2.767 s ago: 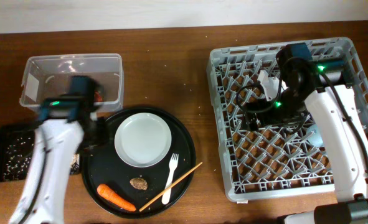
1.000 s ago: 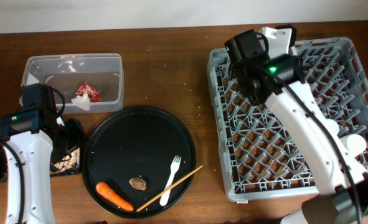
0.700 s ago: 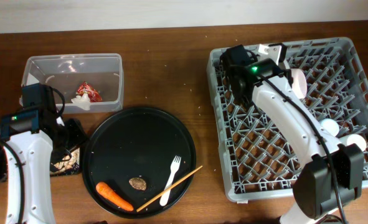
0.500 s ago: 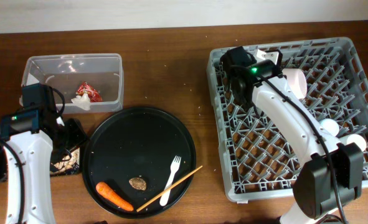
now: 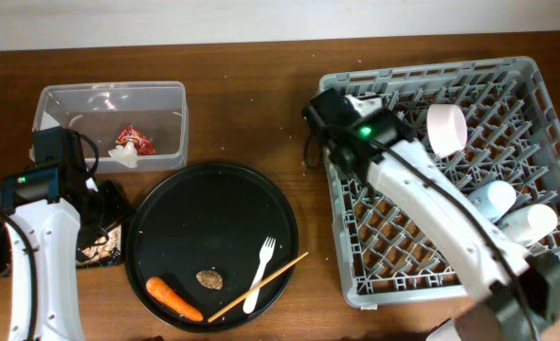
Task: Sort waste into correct bins and load items into the dishwasher rack
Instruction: 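Place the white plate upright in the rack's left side with the right gripper, then reach the right gripper down to the white plastic fork on the round tray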
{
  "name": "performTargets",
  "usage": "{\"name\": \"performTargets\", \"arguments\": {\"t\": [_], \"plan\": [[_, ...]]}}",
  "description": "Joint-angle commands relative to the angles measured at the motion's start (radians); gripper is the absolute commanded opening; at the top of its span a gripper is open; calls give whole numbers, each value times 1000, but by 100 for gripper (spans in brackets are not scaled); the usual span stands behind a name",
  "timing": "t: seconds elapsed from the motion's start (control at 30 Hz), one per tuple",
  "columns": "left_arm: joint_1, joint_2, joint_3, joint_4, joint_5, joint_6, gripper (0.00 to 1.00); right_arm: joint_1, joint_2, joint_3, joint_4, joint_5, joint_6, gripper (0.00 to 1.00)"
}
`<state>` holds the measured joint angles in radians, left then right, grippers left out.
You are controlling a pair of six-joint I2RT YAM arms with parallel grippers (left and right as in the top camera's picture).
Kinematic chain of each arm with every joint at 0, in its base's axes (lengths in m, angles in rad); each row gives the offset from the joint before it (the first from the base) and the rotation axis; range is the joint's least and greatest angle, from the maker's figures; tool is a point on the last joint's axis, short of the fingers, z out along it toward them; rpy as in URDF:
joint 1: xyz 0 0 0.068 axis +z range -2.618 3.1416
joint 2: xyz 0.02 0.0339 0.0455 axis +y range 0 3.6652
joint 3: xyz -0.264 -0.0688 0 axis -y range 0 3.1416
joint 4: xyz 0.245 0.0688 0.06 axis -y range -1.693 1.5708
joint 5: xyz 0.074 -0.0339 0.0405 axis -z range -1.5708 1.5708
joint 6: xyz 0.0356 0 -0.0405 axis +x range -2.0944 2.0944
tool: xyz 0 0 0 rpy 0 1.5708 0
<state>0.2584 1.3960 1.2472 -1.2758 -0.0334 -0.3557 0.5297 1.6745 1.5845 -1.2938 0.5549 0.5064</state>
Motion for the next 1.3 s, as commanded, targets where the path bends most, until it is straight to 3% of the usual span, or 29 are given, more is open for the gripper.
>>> {"name": "performTargets", "arguments": {"t": [0.0,0.07,0.13,0.17,0.23,0.33,0.37,0.53,0.63,0.83,1.27], "plan": [[5,-9,-6,-1,5,13,60,-67,-150,32,-31,-114,53,68],[5,-9,-6,-1,5,13,60,-193,-225,32,-34,-456,27,98],[3,-9,-6,0,5,13,60,-264,-241,31,-56,-953,-233,98],[3,-9,-6,0,5,13,60,-240,-239,29,-114,-1022,-233,98],[3,-9,-6,0,5,13,60,-140,-240,17,-153,-966,-129,98],[3,-9,-6,-1,5,13,60,115,-235,-39,-82,-802,206,98],[3,-9,-6,-1,5,13,60,203,-227,-81,-38,-761,380,98],[3,-9,-6,-2,5,13,60,425,-197,-378,361,-648,770,99],[3,-9,-6,-4,5,13,60,460,-136,-479,480,-638,797,96],[3,-9,-6,-4,5,13,60,460,64,-482,567,-732,792,96],[3,-9,-6,-5,13,13,60,472,146,-482,623,-725,785,97]]}}
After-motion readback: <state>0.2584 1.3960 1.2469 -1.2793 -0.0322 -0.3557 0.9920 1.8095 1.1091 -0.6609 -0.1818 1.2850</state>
